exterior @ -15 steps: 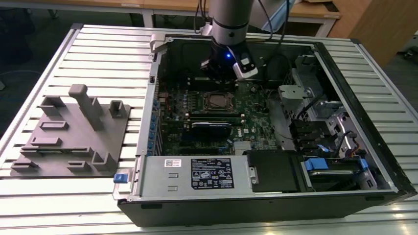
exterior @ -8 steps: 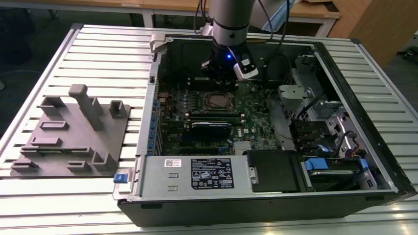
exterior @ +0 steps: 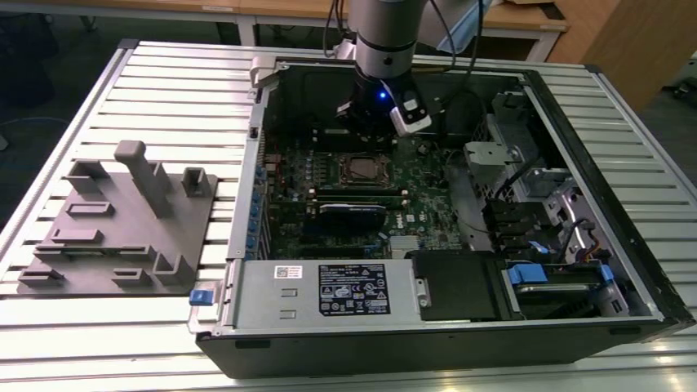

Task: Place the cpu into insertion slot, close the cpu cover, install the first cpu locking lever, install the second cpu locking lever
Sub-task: 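Install the first cpu locking lever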

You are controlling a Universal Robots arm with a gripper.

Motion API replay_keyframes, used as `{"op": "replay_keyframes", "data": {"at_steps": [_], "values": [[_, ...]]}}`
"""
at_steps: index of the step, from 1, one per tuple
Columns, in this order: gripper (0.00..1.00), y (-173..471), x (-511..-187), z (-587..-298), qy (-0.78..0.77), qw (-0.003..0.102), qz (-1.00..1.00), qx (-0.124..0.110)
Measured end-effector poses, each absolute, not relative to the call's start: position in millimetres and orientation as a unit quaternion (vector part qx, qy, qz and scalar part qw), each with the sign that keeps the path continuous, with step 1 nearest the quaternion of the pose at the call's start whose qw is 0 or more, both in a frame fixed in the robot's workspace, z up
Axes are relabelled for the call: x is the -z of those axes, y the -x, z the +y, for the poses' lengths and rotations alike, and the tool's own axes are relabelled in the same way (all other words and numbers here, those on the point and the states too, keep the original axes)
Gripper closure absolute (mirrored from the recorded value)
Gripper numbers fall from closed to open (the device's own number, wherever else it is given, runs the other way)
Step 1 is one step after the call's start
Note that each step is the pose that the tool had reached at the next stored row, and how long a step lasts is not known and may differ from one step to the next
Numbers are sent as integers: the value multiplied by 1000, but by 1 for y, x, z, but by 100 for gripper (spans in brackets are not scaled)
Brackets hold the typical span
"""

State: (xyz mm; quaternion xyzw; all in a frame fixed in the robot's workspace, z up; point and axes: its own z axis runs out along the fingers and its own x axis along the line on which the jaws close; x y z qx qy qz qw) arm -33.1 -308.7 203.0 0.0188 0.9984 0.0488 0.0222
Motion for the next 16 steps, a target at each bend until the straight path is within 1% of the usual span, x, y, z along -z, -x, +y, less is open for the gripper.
{"op": "replay_keyframes", "data": {"at_steps": [16], "values": [[89,31,-202,-309,-19,22,998,-49]]}}
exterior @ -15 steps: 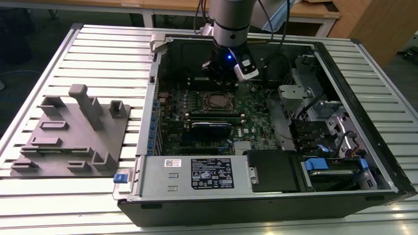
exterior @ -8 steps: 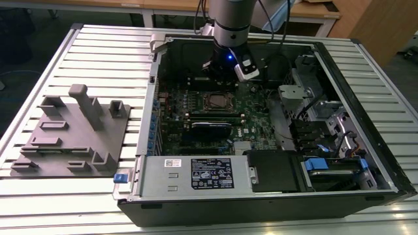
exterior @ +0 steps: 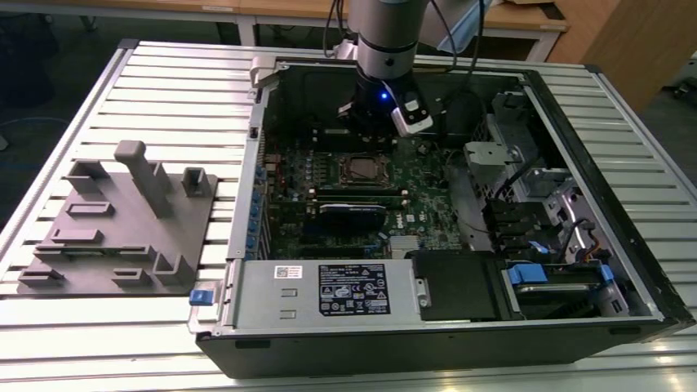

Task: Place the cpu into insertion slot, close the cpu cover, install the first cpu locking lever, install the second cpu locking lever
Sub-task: 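Install the first cpu locking lever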

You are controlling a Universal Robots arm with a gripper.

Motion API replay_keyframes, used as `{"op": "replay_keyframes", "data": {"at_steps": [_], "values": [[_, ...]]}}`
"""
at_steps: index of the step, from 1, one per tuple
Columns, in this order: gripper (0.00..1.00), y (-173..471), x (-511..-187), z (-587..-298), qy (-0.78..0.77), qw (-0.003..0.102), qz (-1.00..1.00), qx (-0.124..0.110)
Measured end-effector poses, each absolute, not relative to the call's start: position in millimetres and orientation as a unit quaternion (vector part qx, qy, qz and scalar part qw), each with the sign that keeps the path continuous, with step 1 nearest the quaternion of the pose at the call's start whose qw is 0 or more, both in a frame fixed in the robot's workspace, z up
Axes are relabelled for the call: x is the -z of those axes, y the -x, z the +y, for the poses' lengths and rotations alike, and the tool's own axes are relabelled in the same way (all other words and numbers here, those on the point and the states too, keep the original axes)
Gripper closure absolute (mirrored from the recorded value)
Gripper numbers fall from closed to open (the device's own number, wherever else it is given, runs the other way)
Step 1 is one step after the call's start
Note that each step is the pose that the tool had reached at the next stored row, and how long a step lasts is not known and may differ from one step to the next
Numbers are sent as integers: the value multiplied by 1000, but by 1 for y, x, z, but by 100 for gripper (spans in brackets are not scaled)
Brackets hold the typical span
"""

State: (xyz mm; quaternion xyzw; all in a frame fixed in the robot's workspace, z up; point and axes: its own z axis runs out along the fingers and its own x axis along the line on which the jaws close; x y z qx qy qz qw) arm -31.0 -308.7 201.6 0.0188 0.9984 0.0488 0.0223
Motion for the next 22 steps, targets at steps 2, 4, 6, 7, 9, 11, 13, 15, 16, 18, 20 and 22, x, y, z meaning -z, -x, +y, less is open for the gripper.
{"op": "replay_keyframes", "data": {"at_steps": [2,4,6,7,9,11,13,15,16,18,20,22], "values": [[89,31,-201,-309,-19,22,998,-49],[89,31,-200,-309,-19,22,998,-49],[89,30,-200,-309,-19,22,998,-49],[89,30,-200,-309,-19,22,998,-49],[89,30,-200,-309,-19,22,998,-49],[89,30,-200,-309,-19,22,998,-49],[89,30,-201,-309,-19,22,998,-49],[89,30,-201,-309,-19,22,998,-49],[89,30,-201,-309,-19,22,998,-49],[89,30,-202,-309,-19,22,998,-49],[89,30,-202,-309,-19,22,998,-49],[89,30,-202,-309,-19,22,998,-49]]}}
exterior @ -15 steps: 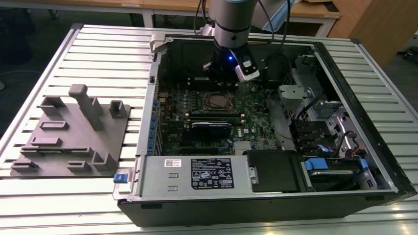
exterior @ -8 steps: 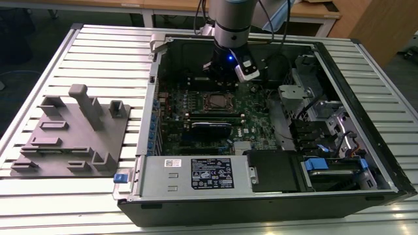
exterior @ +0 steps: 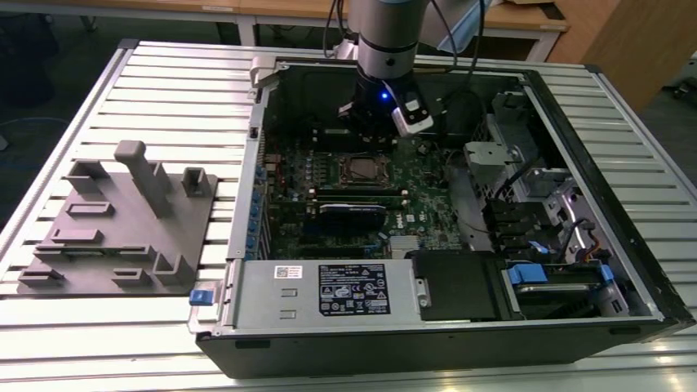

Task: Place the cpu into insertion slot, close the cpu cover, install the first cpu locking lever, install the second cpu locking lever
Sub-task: 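Install the first cpu locking lever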

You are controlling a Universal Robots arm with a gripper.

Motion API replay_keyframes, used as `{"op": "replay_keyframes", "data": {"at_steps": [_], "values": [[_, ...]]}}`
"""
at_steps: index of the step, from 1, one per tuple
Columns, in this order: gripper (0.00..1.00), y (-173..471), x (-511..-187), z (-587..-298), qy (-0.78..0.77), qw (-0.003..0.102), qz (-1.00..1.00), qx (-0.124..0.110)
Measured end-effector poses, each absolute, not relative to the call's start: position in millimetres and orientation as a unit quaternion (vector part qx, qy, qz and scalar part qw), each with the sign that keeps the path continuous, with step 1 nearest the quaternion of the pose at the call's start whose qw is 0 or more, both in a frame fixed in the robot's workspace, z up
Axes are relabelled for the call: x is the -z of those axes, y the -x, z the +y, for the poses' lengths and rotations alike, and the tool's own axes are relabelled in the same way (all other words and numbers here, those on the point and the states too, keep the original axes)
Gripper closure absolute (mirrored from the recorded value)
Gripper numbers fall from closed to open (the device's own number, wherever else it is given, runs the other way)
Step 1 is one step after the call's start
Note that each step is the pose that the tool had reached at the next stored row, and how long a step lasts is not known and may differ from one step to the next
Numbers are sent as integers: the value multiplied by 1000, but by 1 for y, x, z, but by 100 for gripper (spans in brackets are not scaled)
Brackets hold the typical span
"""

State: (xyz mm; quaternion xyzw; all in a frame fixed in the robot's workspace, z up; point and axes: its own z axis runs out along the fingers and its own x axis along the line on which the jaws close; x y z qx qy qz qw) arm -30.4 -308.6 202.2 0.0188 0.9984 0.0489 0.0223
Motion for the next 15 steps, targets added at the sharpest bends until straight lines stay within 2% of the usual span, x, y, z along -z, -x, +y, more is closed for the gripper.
{"op": "replay_keyframes", "data": {"at_steps": [15], "values": [[89,29,-200,-309,-19,22,999,-45]]}}
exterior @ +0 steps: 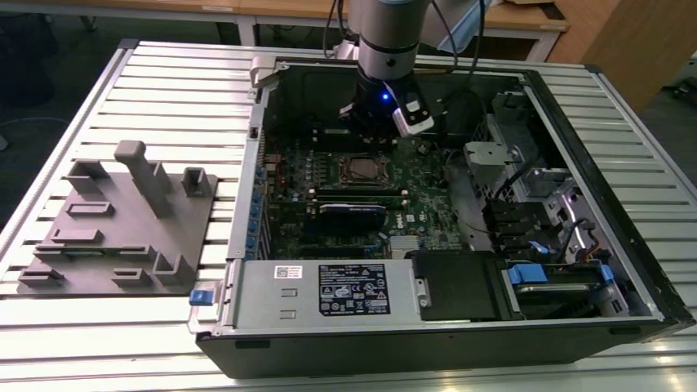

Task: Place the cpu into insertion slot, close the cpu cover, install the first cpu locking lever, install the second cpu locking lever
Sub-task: 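Install the first cpu locking lever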

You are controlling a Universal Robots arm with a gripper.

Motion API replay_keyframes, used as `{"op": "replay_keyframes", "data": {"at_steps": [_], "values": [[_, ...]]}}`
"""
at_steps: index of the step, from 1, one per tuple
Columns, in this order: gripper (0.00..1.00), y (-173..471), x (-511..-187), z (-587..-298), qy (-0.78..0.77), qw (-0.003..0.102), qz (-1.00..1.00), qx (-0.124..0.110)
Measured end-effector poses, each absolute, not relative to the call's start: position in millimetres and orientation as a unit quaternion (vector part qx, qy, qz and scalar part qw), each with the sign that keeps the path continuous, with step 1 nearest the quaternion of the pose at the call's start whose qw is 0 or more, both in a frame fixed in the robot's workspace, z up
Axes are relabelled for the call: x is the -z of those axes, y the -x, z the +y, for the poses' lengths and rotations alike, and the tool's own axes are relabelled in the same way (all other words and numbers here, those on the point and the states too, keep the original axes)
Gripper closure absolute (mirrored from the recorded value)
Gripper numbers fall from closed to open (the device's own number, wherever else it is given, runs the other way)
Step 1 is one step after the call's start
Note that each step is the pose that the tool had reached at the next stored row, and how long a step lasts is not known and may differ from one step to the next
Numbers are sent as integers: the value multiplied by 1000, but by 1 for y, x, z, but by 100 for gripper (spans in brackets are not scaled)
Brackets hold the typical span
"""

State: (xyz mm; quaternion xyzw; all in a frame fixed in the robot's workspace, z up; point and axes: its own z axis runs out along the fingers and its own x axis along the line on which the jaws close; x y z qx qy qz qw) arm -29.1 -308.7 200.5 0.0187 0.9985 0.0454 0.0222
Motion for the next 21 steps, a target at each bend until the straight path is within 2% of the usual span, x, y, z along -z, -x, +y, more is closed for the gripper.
{"op": "replay_keyframes", "data": {"at_steps": [21], "values": [[89,29,-197,-309,-19,23,999,-39]]}}
